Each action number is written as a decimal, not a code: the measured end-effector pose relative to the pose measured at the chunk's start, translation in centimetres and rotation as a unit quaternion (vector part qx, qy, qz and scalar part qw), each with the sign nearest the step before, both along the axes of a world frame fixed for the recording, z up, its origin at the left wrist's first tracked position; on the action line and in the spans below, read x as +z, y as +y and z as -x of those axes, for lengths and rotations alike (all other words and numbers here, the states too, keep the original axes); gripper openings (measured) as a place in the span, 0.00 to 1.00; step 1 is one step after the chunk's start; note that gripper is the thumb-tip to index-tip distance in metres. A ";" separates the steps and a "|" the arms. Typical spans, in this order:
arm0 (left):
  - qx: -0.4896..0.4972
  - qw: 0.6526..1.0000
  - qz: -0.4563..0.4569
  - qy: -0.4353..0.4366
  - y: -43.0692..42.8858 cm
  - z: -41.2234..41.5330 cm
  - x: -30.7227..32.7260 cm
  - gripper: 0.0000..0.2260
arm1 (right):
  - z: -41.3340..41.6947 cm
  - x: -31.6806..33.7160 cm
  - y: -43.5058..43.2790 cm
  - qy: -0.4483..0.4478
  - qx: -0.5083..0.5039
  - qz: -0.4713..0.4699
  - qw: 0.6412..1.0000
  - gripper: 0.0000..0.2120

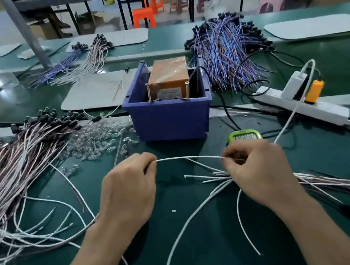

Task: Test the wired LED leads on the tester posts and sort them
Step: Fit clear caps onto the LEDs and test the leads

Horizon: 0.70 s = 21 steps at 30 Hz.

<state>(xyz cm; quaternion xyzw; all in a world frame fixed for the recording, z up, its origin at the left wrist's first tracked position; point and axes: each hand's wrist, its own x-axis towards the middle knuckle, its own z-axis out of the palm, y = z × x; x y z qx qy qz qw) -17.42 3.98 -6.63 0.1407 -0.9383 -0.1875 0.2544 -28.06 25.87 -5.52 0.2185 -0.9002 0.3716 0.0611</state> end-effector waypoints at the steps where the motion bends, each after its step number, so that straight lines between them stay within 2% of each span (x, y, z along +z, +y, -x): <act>1: 0.001 1.000 -0.008 -0.008 0.2 0.0 -0.2 0.05 | -0.3 -0.1 -0.1 -0.001 0.004 -0.002 1.000 0.08; 6: -0.091 0.995 -0.044 -0.009 0.8 0.1 -0.5 0.08 | -1.7 -0.5 -2.1 0.023 0.088 -0.025 0.996 0.20; 8: -0.128 0.991 -0.046 0.010 0.9 0.1 -0.2 0.08 | -2.2 -0.5 -2.8 0.031 0.114 -0.027 0.993 0.21; 10: -0.144 0.987 -0.054 0.036 1.1 0.1 -0.3 0.08 | -2.6 -0.7 -3.2 0.015 0.141 -0.004 0.990 0.16; 15: -0.077 0.989 -0.092 0.085 0.6 0.3 -0.9 0.05 | -2.3 -1.1 -3.8 0.011 0.112 0.075 0.991 0.04; 17: -0.046 0.989 -0.097 0.106 0.3 0.4 -0.9 0.04 | -1.9 -1.2 -4.0 0.025 0.091 0.100 0.991 0.04; 21: -0.003 0.986 -0.098 0.135 0.5 0.2 -0.7 0.03 | -1.7 -1.5 -4.0 -0.009 0.109 0.117 0.987 0.08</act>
